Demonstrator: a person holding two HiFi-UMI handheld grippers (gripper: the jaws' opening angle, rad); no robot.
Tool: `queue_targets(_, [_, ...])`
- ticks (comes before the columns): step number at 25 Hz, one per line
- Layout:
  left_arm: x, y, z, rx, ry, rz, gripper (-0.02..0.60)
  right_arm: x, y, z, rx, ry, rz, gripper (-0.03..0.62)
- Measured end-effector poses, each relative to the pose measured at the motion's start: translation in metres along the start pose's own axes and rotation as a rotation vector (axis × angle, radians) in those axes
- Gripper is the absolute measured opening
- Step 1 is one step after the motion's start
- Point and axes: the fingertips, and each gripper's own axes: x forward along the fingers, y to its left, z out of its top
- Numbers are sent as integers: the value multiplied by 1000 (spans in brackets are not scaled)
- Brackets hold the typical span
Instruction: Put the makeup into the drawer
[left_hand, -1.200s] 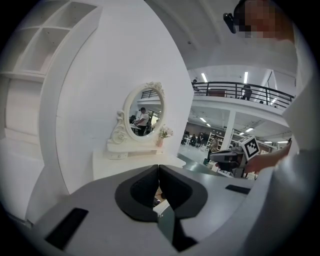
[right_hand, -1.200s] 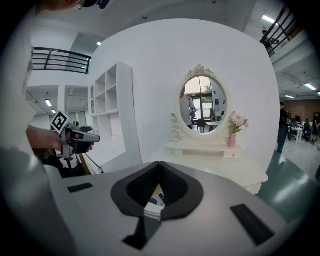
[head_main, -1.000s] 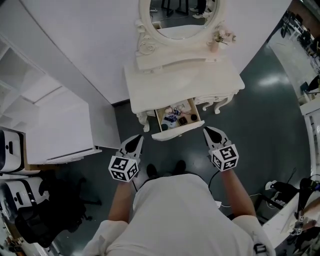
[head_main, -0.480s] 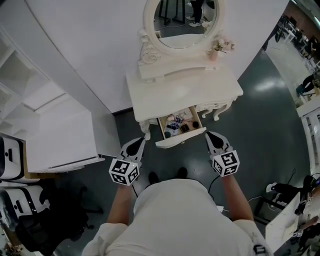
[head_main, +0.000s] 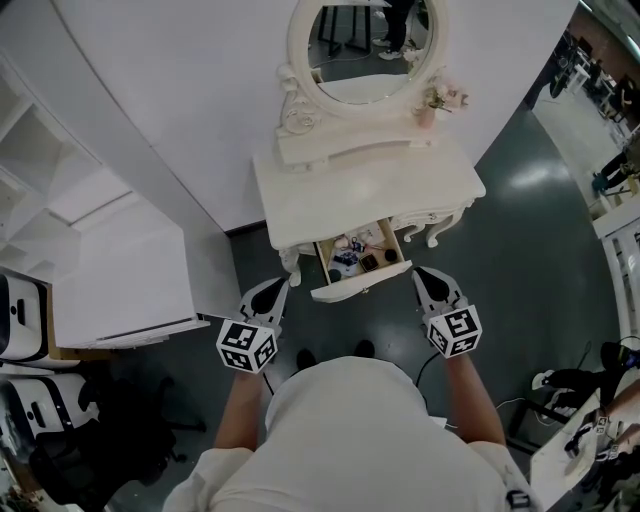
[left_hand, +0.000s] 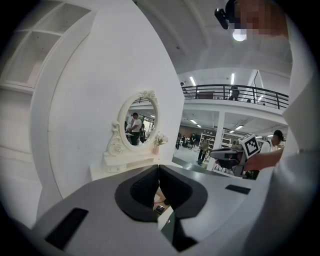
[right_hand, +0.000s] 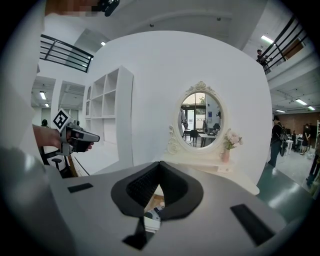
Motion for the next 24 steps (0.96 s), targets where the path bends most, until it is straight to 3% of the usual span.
queue_targets(24, [13, 1, 0, -4, 15, 7, 17, 4, -12, -1, 33, -18, -7, 28])
